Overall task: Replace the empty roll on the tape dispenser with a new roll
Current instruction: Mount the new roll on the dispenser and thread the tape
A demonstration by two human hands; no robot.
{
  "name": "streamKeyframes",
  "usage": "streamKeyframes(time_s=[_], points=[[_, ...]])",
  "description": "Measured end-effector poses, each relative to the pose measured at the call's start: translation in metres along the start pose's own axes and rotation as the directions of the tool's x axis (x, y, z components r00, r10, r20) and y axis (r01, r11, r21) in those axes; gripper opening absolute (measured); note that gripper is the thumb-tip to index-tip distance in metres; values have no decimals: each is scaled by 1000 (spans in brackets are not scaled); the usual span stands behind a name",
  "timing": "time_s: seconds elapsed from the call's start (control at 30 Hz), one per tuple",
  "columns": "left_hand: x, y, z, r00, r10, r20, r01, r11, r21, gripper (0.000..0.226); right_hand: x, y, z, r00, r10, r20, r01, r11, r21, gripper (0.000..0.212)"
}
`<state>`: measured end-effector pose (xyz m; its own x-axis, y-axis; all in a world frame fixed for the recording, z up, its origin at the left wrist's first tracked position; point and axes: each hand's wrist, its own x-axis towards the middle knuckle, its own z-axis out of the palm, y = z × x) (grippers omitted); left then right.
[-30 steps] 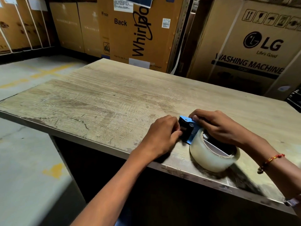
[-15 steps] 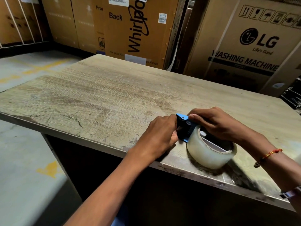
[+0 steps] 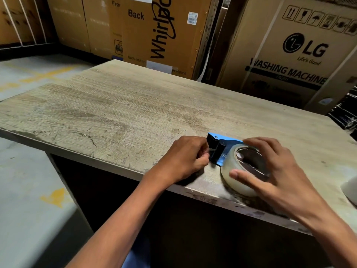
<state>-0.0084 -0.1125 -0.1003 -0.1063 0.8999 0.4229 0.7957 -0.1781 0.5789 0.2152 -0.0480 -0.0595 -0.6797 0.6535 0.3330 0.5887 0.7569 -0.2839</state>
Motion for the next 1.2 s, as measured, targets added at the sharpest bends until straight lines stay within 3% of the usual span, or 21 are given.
streamKeyframes(time_s=[0.13, 0.4, 0.63, 0.93, 1.2], points=[[-2, 1, -3, 999, -27, 36, 28, 999, -34, 8, 5, 6, 1, 997, -9, 77, 8, 1000, 20, 84], [-3, 5, -6, 995, -29, 99, 35, 998, -60, 9, 20, 41, -14, 951, -147, 273, 84, 970, 228, 68], [-1, -1, -7, 989, -16, 146, 24, 998, -53, 13, 30, 46, -22, 904, -196, 380, 103, 963, 250, 68], [-6, -7, -10, 991, 81, 107, -84, 996, 19, 3, 39, 46, -28, 874, -201, 442, 92, 962, 257, 71], [-12, -6, -11, 994, 77, 81, -81, 996, 48, 16, 37, 49, -26, 893, -191, 408, 96, 965, 243, 72]])
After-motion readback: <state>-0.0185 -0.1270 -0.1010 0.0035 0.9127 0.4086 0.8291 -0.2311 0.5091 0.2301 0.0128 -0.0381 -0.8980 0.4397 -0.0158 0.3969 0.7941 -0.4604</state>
